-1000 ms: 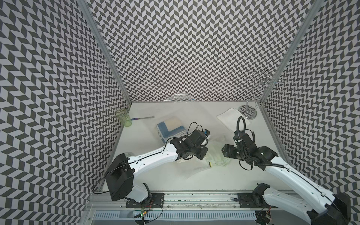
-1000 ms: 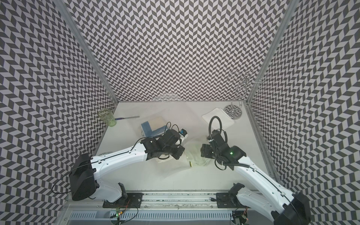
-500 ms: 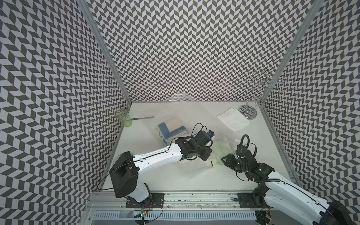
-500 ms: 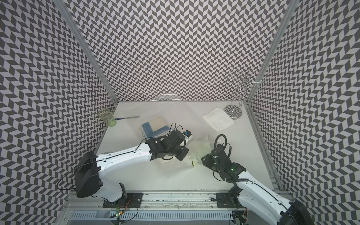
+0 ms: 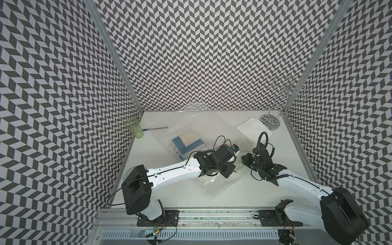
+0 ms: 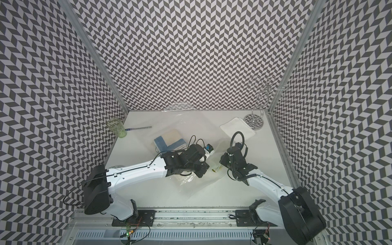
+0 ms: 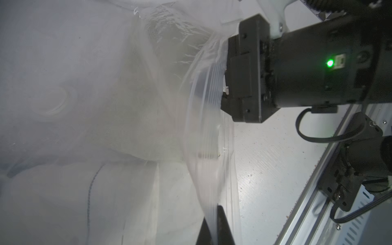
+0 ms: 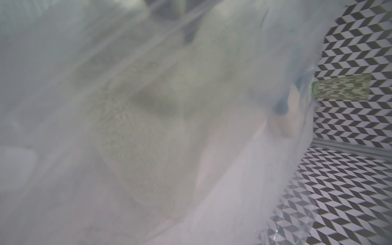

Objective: Place the folded towel into the vacuum bag
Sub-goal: Place the towel in the vacuum bag.

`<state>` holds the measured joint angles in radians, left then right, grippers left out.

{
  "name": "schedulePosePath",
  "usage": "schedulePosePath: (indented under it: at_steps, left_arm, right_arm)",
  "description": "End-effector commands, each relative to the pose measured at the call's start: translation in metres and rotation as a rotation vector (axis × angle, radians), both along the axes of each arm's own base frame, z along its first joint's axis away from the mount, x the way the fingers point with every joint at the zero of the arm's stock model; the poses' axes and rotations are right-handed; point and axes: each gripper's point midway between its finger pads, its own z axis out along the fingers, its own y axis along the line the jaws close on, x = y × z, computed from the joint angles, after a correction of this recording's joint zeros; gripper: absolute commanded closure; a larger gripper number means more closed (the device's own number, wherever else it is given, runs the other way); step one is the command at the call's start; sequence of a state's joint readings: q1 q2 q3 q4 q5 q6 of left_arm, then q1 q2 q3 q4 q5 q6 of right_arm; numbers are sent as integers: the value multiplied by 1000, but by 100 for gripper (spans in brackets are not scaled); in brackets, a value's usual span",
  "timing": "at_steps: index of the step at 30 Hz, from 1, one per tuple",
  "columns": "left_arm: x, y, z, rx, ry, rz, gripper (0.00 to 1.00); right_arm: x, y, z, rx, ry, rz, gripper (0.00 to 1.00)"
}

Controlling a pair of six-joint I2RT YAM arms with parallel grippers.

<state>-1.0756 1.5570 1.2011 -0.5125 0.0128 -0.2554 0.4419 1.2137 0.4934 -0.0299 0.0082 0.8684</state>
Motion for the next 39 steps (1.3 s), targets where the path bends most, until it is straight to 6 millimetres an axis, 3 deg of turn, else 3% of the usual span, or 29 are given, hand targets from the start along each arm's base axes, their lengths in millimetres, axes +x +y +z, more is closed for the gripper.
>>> schedulePosePath:
  at_steps: [1, 4, 7, 11, 16, 22, 27, 31, 37, 39]
  left_arm:
    - [1, -12, 18, -50, -32, -23, 100]
    - [1, -15, 11, -41, -22, -23, 100]
    - [2, -19, 8, -44, -11, -18, 100]
    - [1, -25, 14, -79, -5, -12, 100]
    - [-9, -35, 16, -92, 0, -44, 99]
    - [-16, -36, 2, -54, 14, -70, 98]
    - [-18, -41, 9, -65, 0, -104, 100]
    - [-25, -50, 18, -92, -2, -152, 100]
    - [-28, -53, 13, -70, -8, -194, 100]
    - [-28, -52, 12, -60, -9, -199, 100]
  right_arm:
    - [21, -1, 17, -49, -79, 55, 81]
    - [12, 2, 17, -24, -27, 105, 58]
    - [-15, 9, 14, 106, 37, 103, 46]
    - [-45, 11, -2, 265, 93, 56, 42]
    - [-47, 10, -14, 320, 108, 5, 41]
    - [-23, 21, 3, 360, 16, 34, 48]
    - [-10, 16, -8, 354, 2, -34, 67]
    - [11, 15, 0, 348, -84, -63, 81]
    - [35, 31, 10, 340, -196, 14, 89]
    - [40, 41, 2, 322, -160, 68, 90]
